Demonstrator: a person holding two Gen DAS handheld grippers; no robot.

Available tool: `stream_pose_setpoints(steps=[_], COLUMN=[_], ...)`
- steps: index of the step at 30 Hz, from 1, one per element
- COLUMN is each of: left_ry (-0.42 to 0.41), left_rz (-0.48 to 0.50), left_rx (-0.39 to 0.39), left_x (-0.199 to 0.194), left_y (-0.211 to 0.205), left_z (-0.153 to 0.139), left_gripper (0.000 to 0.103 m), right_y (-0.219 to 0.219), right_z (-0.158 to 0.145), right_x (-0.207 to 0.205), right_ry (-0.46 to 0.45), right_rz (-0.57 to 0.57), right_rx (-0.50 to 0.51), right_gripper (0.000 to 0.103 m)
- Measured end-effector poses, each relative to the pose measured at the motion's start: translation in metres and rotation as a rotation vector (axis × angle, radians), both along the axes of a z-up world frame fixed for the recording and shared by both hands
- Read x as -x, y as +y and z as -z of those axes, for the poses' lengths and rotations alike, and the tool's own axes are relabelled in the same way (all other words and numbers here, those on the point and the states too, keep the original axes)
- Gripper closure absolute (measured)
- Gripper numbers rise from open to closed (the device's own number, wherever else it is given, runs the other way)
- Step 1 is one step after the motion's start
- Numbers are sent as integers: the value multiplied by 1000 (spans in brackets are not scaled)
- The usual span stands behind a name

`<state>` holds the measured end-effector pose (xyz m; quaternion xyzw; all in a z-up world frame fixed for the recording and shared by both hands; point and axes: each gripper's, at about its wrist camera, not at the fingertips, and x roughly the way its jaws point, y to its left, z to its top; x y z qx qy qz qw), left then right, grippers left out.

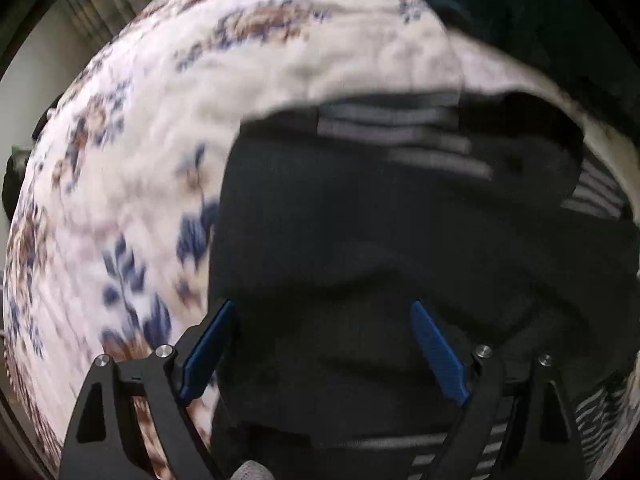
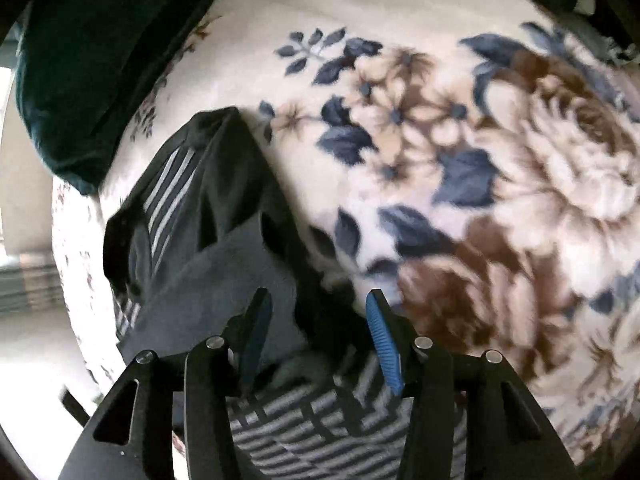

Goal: Fold small clothes

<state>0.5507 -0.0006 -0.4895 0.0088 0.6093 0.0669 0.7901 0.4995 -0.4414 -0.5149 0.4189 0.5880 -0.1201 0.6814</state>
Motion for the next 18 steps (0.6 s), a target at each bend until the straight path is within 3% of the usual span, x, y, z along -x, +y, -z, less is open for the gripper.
stream_pose_setpoints(steps=[2, 3, 4, 8, 11, 12, 15, 18], left_ry=[18, 19, 22, 9, -31, -43, -54, -21], left_rz=[3, 17, 29, 34, 61, 80, 166, 280], left_rx=[-16, -36, -49, -79, -82, -82, -52, -1], left_x=[5, 8, 10, 20, 43, 57, 103, 156], left_y=[1, -1, -2, -11, -31, -43, -84, -136], left_z=[11, 16, 19, 6, -18, -29, -50, -60], left_gripper=[14, 14, 14, 14, 14, 14, 14, 14], right_y=[7, 13, 21, 29, 17, 13, 12, 7], right_z=[15, 17, 19, 6, 3, -5, -35, -60], right_x=[-13, -19, -29, -45, -42, -34, -3, 37], right_ry=[21, 14, 6, 10, 41, 49, 22, 31], right_rz=[-34, -56, -76, -194, -248, -267, -329, -350], right_rx=[-27, -13, 18, 217, 131, 128, 149, 169], right_gripper=[51, 64, 93, 96, 95, 91, 36, 33])
